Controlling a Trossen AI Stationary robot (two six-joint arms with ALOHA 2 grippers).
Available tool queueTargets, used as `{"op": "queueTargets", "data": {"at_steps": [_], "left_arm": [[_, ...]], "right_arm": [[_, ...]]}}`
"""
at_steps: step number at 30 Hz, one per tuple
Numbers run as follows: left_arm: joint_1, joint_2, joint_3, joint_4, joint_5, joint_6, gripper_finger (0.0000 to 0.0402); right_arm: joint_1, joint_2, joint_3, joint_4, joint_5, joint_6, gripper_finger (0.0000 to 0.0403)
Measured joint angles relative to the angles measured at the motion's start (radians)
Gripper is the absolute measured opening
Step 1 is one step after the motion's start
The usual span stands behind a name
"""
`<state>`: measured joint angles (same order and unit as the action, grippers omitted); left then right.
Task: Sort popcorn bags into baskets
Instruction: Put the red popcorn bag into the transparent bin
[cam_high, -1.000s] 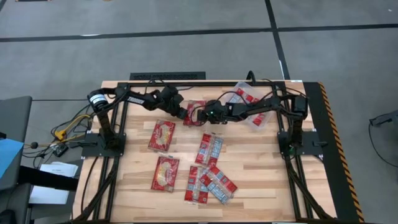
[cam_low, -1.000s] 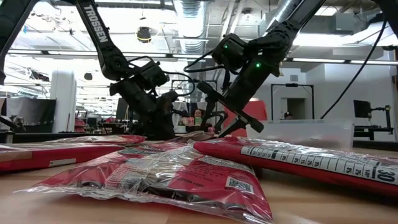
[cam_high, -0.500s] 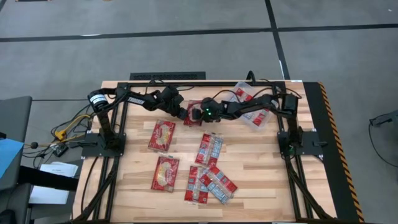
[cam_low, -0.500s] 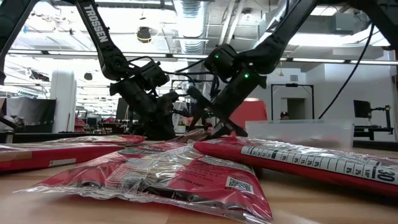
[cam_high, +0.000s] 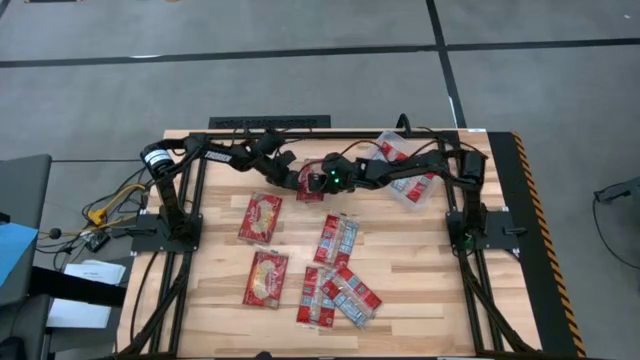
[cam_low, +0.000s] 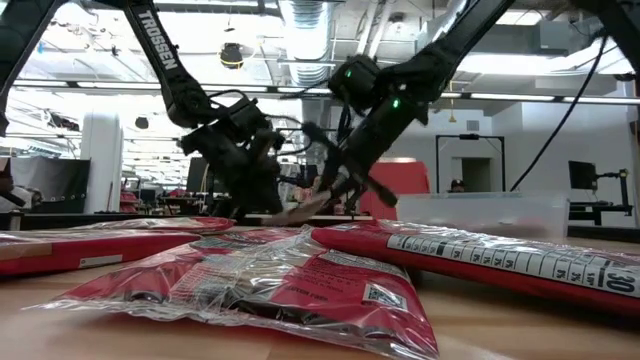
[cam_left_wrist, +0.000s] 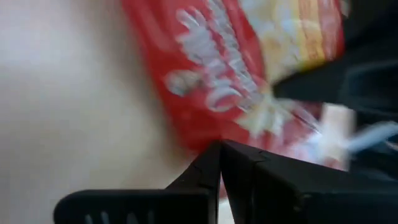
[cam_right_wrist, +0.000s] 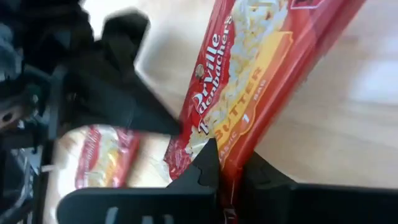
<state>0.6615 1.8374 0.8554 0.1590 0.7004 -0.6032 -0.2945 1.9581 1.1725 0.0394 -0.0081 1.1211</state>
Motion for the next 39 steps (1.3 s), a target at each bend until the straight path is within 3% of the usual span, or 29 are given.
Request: {"op": "queueTargets", "data": {"at_steps": [4, 10, 19, 22, 28, 34, 39], "left_arm": [[0.022, -0.030, 0.058, 0.014, 0.133, -0.101, 0.0000], [0.023, -0.133, 0.131, 0.023, 0.170, -0.141, 0.0000], [0.021, -0.271, 0.171, 0.018, 0.038, -0.053, 0.0000], [0.021, -0.282, 0.171, 0.013, 0.005, -0.029, 0.0000], [0.023, -0.282, 0.171, -0.006, -0.032, -0.021, 0.0000], [0.023, -0.282, 0.171, -0.015, -0.038, -0.008, 0.0000], [0.023, -0.282, 0.171, -0.021, -0.045, -0.007, 0.0000]], "right_arm": [[-0.015, -0.092, 0.000, -0.085, 0.092, -0.030, 0.0016], [-0.062, -0.252, 0.001, -0.295, 0.221, -0.068, 0.0021], [-0.104, -0.486, 0.001, -0.790, 0.444, 0.026, 0.0017], [-0.114, -0.528, -0.008, -0.910, 0.478, 0.084, 0.0032], [-0.110, -0.581, -0.144, -0.882, 0.474, 0.238, 0.0035], [-0.125, -0.592, -0.274, -0.649, 0.438, 0.259, 0.0029], [-0.166, -0.556, -0.315, -0.570, 0.417, 0.236, 0.0044]]}}
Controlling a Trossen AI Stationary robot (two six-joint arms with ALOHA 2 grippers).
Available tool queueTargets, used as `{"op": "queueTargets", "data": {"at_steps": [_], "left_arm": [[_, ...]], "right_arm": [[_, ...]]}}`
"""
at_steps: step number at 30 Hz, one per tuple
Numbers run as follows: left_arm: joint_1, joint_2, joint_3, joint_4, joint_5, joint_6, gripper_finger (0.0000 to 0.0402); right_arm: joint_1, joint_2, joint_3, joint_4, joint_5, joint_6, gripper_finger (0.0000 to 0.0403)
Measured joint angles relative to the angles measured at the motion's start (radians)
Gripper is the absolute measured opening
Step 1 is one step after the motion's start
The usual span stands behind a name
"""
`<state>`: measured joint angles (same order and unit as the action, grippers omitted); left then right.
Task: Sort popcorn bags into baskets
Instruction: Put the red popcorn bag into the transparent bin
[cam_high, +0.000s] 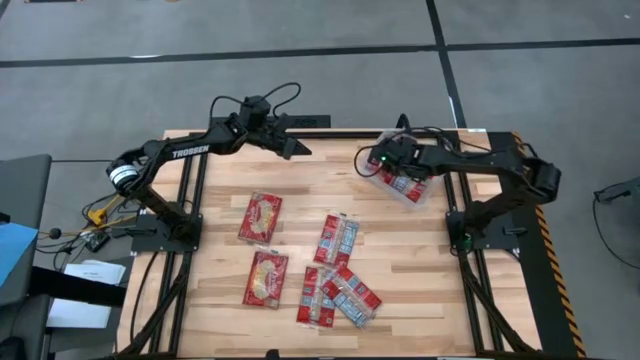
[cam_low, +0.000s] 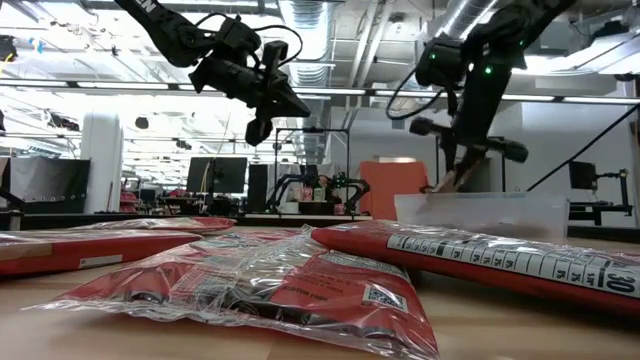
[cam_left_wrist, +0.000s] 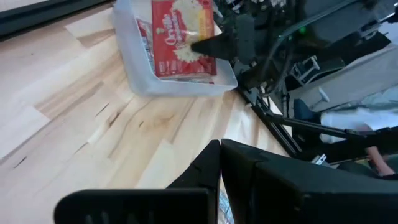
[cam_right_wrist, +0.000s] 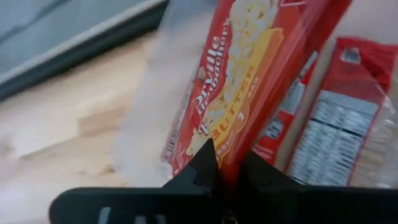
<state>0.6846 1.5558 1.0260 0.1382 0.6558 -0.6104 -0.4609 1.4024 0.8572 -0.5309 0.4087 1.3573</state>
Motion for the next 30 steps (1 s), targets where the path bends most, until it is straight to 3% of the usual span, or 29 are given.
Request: {"op": "queueTargets", "data": {"at_steps": [11, 15, 24, 30], "left_arm": [[0.000, 0.000, 0.000, -0.001, -0.028, 0.005, 0.0000], [0.000, 0.000, 0.000, -0.011, -0.046, 0.017, 0.0000], [0.007, 0.000, 0.000, -0.024, -0.067, 0.045, 0.0000], [0.049, 0.000, 0.000, -0.067, 0.017, 0.078, 0.0000]], "right_arm": [[-0.053, 0.093, -0.011, 0.123, -0.102, -0.075, 0.0057], [-0.059, 0.090, -0.011, 0.123, -0.105, -0.107, 0.0100], [-0.089, 0.034, -0.010, 0.099, -0.148, -0.209, 0.0239], [-0.114, -0.035, -0.010, -0.024, -0.148, -0.248, 0.0264]]}}
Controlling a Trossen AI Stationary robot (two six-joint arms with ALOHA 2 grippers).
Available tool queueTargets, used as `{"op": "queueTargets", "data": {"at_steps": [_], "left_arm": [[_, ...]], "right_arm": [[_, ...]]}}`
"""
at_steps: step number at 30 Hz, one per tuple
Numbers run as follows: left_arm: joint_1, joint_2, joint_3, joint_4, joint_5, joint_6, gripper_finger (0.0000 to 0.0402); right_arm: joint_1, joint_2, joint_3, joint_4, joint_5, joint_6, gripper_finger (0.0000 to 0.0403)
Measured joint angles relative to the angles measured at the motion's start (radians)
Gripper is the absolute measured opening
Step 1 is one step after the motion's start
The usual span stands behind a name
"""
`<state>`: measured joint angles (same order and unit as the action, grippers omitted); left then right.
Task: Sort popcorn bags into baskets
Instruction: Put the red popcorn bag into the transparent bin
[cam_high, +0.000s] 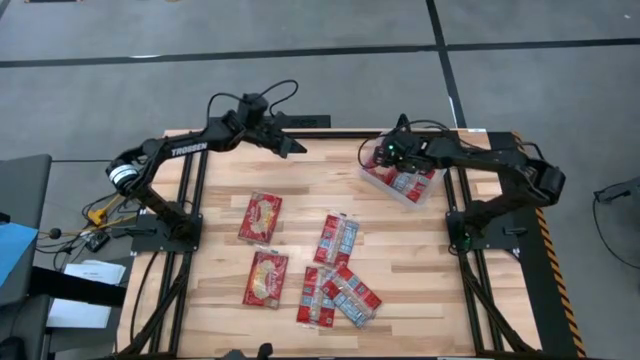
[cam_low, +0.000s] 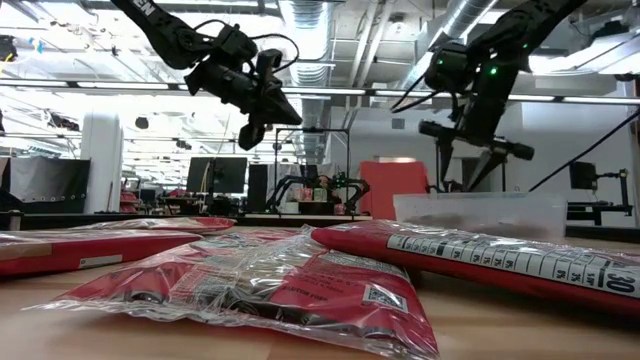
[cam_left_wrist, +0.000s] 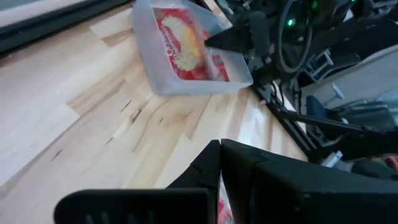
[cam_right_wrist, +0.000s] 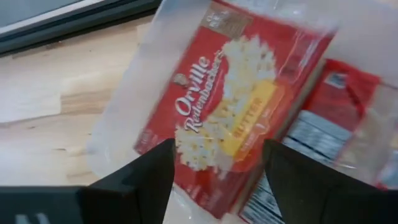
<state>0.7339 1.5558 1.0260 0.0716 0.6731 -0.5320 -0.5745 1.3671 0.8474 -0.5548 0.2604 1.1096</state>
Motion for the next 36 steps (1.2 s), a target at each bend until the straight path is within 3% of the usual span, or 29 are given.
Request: {"op": "queueTargets", "data": {"at_steps": [6, 9, 13, 16, 18, 25, 31, 36], "left_arm": [[0.051, 0.000, 0.000, -0.122, 0.129, 0.027, 0.0000], [0.055, -0.008, 0.000, -0.306, 0.141, 0.122, 0.0000], [0.022, -0.052, 0.000, -0.643, -0.032, 0.346, 0.0000], [-0.026, -0.111, 0.000, -0.860, -0.215, 0.413, 0.0000], [-0.071, -0.164, -0.007, -0.952, -0.282, 0.423, 0.0000], [-0.167, -0.377, -0.271, -0.877, -0.279, 0.202, 0.0000], [-0.165, -0.534, -0.535, -0.632, -0.268, -0.045, 0.0000], [-0.165, -0.569, -0.671, -0.449, -0.291, -0.168, 0.0000]], "right_arm": [[0.002, -0.068, 0.000, -0.036, 0.001, -0.023, 0.0265], [0.036, -0.101, 0.000, -0.032, 0.002, -0.055, 0.0265], [0.133, -0.125, 0.000, -0.032, -0.016, -0.071, 0.0265], [0.219, -0.118, 0.000, -0.028, -0.023, -0.060, 0.0265], [0.270, -0.106, 0.000, -0.021, -0.019, -0.031, 0.0265], [0.380, -0.012, 0.000, 0.131, -0.008, -0.011, 0.0265], [0.391, 0.084, 0.000, 0.262, -0.041, -0.014, 0.0265], [0.381, 0.145, 0.000, 0.362, -0.092, -0.018, 0.0265]]}}
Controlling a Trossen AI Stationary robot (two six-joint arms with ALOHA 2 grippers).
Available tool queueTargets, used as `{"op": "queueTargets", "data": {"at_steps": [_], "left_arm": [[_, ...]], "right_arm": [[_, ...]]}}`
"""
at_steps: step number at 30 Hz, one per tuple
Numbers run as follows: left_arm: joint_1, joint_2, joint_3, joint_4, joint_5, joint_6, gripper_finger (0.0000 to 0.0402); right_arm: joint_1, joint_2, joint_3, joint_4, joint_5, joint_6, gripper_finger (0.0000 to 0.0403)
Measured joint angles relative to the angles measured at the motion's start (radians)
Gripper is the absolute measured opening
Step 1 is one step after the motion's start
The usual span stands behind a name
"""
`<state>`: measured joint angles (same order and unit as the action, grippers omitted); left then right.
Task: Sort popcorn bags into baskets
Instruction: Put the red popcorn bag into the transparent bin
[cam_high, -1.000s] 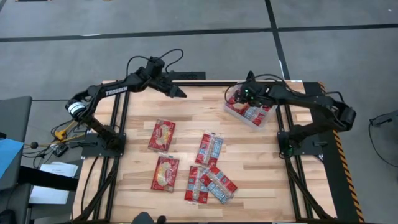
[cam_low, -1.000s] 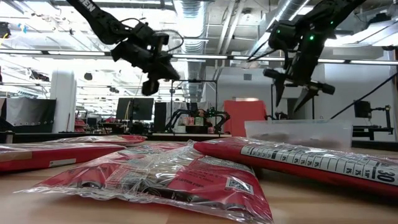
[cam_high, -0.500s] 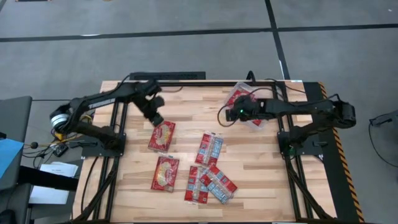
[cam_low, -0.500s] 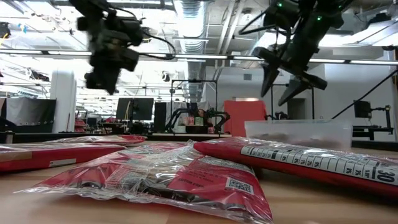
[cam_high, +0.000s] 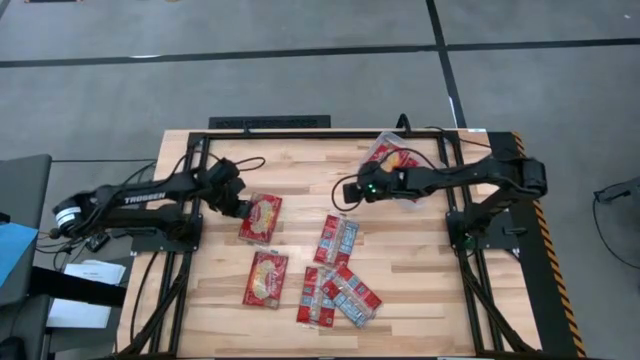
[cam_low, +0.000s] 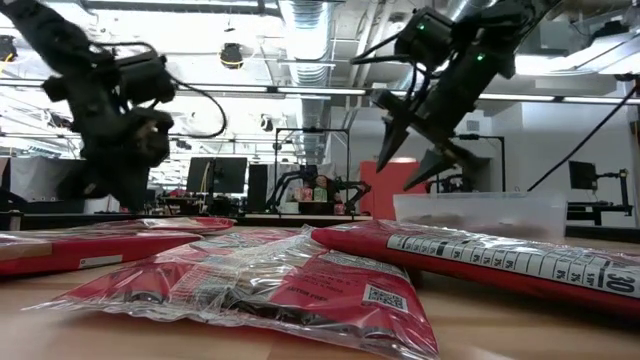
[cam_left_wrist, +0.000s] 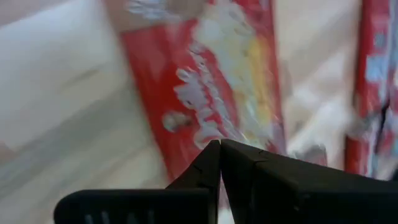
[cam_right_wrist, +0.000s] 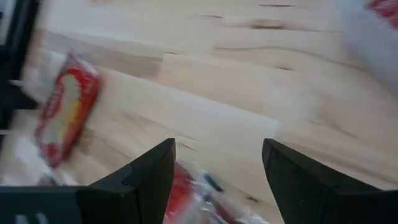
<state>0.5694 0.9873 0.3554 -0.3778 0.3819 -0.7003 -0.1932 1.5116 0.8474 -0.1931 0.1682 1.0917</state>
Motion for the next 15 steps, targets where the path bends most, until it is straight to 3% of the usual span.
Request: {"op": "queueTargets", "data": {"at_steps": [8, 15], "left_arm": [[0.000, 0.088, -0.078, 0.153, -0.070, -0.055, 0.0000], [-0.016, 0.253, -0.078, 0.433, -0.072, -0.158, 0.0000]], "right_arm": [[0.003, 0.067, 0.017, 0.101, -0.046, -0.016, 0.0265], [-0.006, 0.080, 0.074, 0.123, -0.046, -0.106, 0.0265]]}}
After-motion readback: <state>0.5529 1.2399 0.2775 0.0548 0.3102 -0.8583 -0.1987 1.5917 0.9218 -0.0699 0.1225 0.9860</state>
